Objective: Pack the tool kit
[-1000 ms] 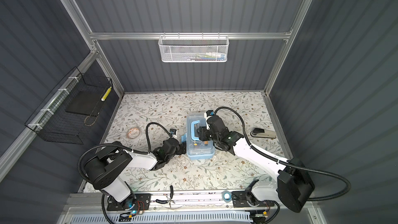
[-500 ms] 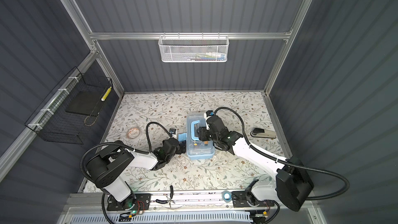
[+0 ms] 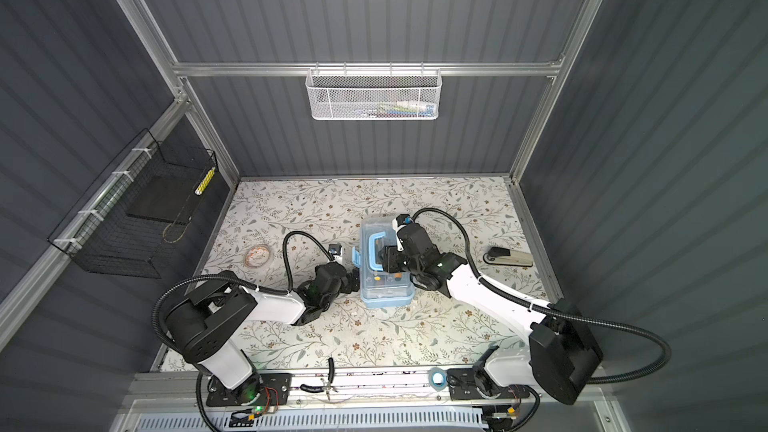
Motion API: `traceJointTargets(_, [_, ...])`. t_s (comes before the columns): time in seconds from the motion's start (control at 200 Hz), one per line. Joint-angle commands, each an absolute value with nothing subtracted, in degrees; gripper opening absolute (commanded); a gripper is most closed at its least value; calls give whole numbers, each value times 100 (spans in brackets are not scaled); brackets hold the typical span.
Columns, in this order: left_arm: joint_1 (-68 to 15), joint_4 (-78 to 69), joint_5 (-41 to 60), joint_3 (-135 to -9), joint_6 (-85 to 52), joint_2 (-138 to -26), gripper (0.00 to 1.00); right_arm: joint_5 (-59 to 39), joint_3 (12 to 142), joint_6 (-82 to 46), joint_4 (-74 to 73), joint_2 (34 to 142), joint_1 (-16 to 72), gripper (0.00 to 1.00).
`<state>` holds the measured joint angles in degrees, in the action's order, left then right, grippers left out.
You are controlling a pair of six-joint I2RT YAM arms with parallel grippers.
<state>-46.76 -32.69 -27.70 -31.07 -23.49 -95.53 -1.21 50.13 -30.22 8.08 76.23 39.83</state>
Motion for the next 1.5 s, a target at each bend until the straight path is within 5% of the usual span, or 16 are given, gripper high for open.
traceJointTargets(0.0, [-4616, -3198, -2971, -3270, -2224, -9190, 92, -171, 4931, -3085, 755, 7572, 3961, 55])
traceJointTargets(0.36, [-4622, -2936, -2944, -3235, -2162, -8641, 88, -237, 4913, -3132, 703, 7631, 3962, 55])
traceJointTargets(0.645, [-4623, -2514, -2473, -3445, -2441, -8580, 59, -315, 4860, -3174, 673, 7605, 3964, 55])
traceJointTargets(1.496, [-4620, -2615, -1873, -3551, -2872, -8450, 47, -429, 4764, -3264, 606, 7637, 3964, 55])
